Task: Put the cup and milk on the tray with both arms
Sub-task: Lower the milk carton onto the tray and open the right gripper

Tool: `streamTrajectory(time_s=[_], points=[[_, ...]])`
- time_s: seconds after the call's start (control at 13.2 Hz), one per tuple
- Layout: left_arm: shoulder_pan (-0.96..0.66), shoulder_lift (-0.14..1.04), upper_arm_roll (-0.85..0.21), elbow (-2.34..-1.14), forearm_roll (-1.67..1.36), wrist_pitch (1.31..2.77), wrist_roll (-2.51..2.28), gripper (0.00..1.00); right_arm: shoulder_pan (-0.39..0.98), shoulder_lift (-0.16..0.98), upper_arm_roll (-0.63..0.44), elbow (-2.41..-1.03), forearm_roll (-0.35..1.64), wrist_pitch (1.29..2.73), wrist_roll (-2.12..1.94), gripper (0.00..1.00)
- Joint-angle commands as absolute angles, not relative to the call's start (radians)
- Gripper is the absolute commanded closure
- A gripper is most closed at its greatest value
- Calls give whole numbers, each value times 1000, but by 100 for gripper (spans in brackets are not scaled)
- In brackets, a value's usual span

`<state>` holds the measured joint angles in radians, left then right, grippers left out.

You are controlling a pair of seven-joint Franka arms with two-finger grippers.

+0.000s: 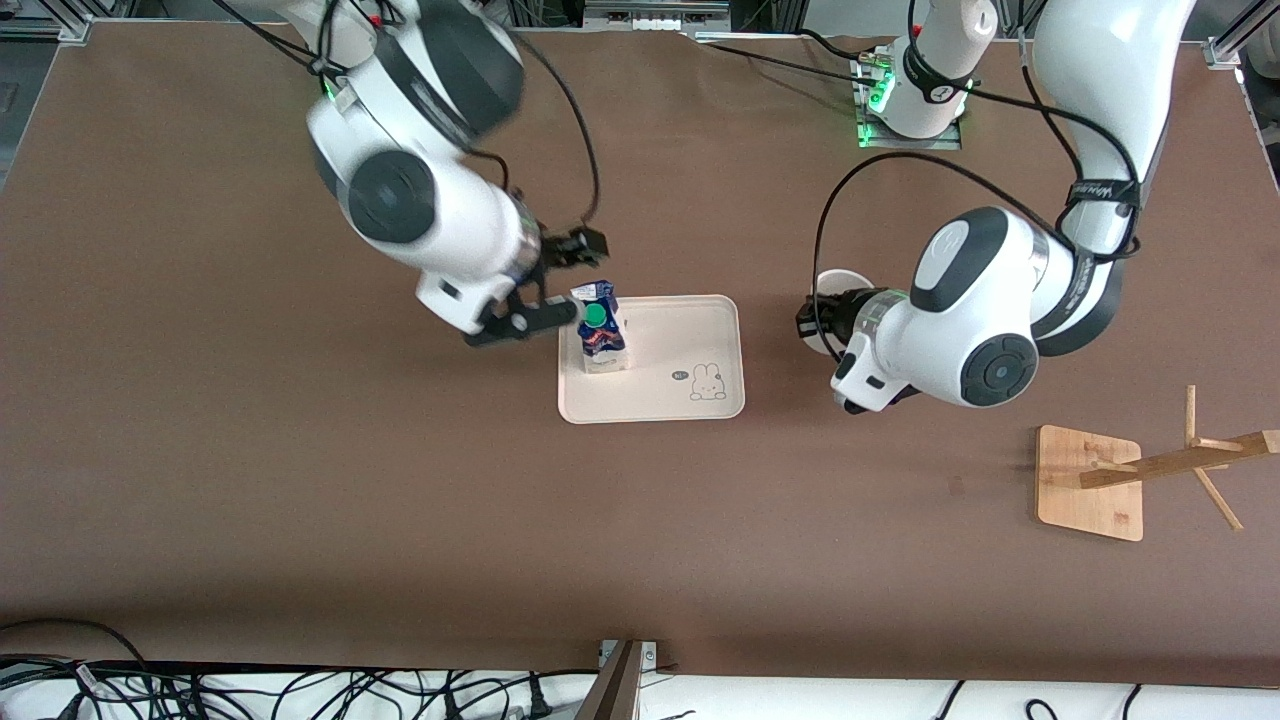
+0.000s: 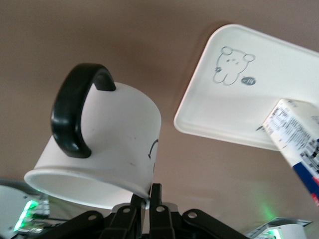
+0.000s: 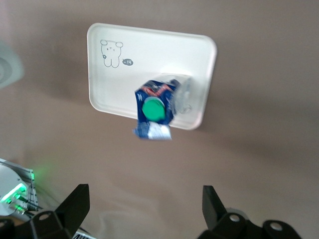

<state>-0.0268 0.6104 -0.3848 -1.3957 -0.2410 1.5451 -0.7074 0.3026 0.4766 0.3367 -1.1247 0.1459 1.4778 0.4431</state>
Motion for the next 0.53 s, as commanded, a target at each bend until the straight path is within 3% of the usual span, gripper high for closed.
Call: streamTrajectory(time_s=[0.0, 0.3, 0.45], points=[[-75, 673, -387, -1344, -293, 1606, -739, 100, 255, 393, 235, -1068, 126, 1344, 437, 0], [-170, 728, -387, -1344, -302, 1751, -764, 100, 215, 351, 13, -1066, 71, 1304, 203, 0], [-219, 752, -385, -1345, -305, 1804, -798, 100, 209, 353, -44, -1066, 69, 1318, 158, 0]])
